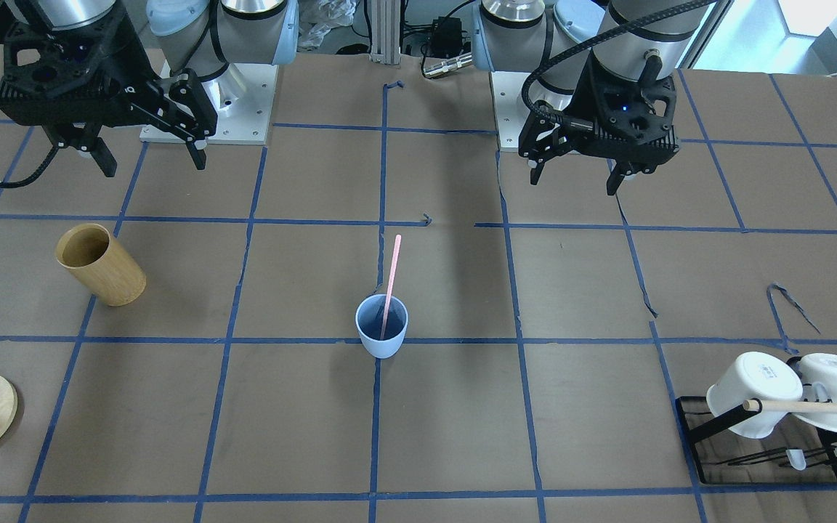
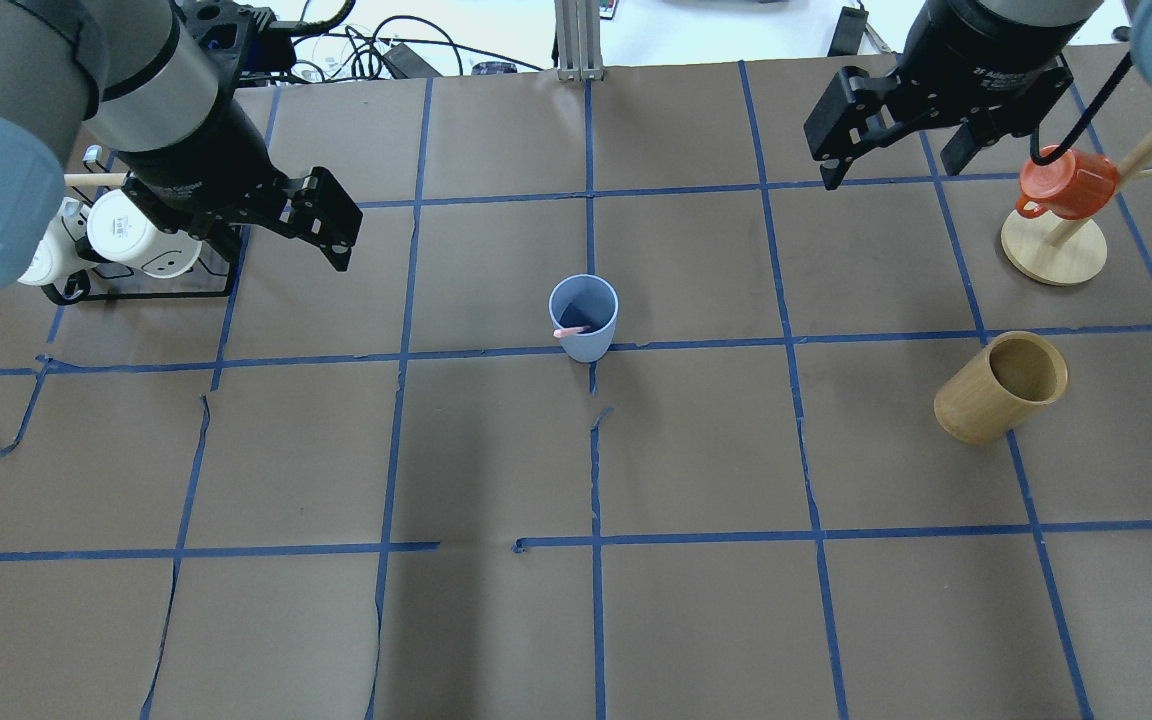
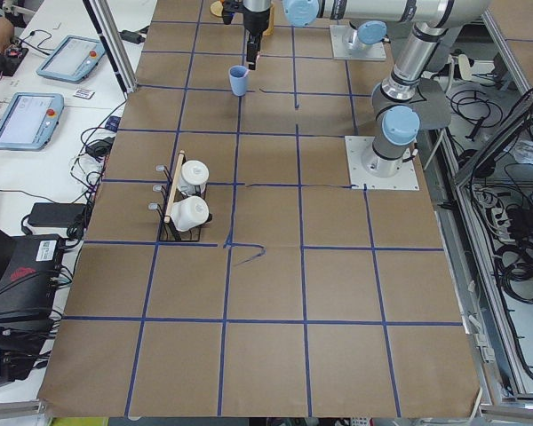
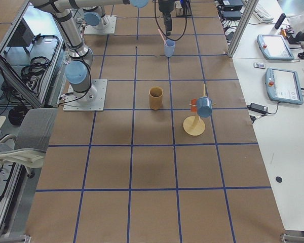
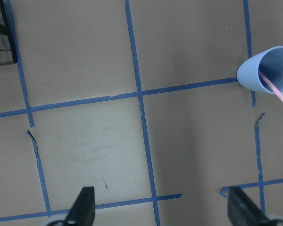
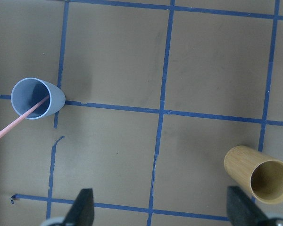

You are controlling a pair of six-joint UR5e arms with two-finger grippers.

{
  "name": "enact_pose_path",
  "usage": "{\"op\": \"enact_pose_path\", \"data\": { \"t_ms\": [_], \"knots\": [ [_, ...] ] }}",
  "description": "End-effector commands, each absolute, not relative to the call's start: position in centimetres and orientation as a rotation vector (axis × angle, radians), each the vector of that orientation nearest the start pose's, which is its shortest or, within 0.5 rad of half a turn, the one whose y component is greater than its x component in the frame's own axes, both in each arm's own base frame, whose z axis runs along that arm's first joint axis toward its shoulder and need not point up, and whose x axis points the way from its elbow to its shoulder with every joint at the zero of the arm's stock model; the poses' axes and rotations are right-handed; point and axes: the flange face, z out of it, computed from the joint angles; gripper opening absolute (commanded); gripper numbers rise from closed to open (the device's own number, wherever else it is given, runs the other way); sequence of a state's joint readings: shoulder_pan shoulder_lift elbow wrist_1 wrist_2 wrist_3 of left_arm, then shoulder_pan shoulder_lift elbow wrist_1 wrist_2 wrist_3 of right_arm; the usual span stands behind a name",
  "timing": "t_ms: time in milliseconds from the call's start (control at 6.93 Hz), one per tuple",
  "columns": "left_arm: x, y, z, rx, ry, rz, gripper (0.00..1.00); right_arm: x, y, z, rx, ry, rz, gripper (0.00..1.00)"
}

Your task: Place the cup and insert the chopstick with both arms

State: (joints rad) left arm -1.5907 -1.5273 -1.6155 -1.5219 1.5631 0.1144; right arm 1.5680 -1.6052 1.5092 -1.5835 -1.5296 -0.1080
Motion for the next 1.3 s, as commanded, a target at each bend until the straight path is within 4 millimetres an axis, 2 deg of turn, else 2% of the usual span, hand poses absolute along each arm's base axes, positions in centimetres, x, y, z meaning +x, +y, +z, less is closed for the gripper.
{"op": "enact_pose_path", "data": {
  "t_ms": [0,289,1155],
  "knots": [
    [-14.36,-47.56,49.25,0.210,3.139,-0.078,1.00,13.58,-48.46,53.57,-0.167,3.099,-0.163,1.00],
    [-14.36,-47.53,49.40,0.212,3.139,-0.083,1.00,13.61,-48.15,53.98,-0.170,3.096,-0.172,1.00],
    [-14.21,-47.44,49.46,0.208,3.139,-0.083,1.00,13.63,-48.01,53.54,-0.162,3.095,-0.144,1.00]
  ]
}}
